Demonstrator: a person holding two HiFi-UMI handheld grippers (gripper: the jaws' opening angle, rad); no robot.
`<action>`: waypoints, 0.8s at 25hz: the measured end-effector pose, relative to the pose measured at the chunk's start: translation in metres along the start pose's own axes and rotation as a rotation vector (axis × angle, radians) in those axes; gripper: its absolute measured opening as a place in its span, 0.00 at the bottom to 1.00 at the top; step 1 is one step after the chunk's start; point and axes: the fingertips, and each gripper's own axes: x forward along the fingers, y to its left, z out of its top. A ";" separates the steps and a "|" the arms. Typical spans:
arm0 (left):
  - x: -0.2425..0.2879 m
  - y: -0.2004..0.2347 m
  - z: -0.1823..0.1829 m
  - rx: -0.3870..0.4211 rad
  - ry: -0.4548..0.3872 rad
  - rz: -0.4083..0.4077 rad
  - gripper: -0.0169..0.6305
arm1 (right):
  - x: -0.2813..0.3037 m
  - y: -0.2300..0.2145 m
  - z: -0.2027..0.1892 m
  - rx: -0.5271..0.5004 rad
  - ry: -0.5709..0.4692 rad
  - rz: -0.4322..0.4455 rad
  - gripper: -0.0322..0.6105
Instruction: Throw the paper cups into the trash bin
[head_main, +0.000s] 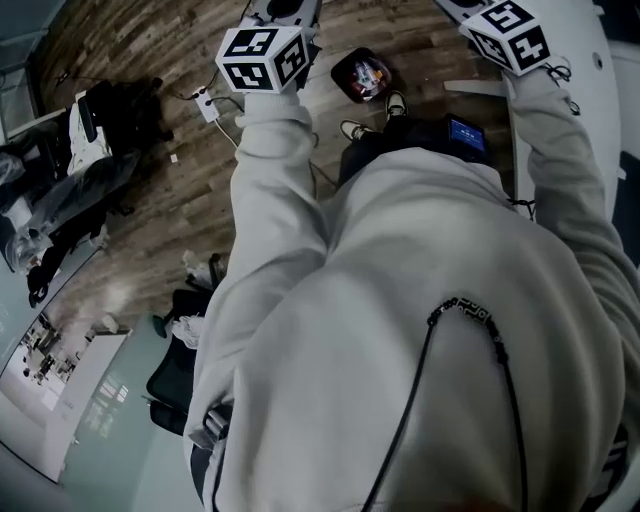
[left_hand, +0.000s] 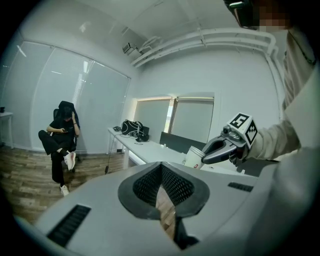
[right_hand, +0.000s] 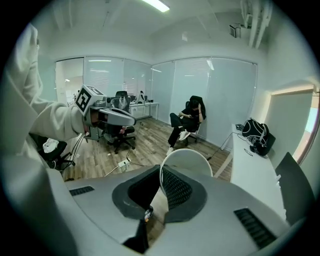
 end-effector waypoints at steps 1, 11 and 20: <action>-0.003 0.006 -0.004 -0.012 0.002 0.017 0.02 | 0.010 0.002 0.003 -0.011 -0.001 0.018 0.11; -0.042 0.042 -0.021 -0.057 0.020 0.150 0.02 | 0.068 0.040 0.022 -0.053 -0.020 0.174 0.11; -0.032 0.040 -0.086 -0.122 0.107 0.160 0.02 | 0.108 0.069 -0.002 -0.104 -0.003 0.331 0.11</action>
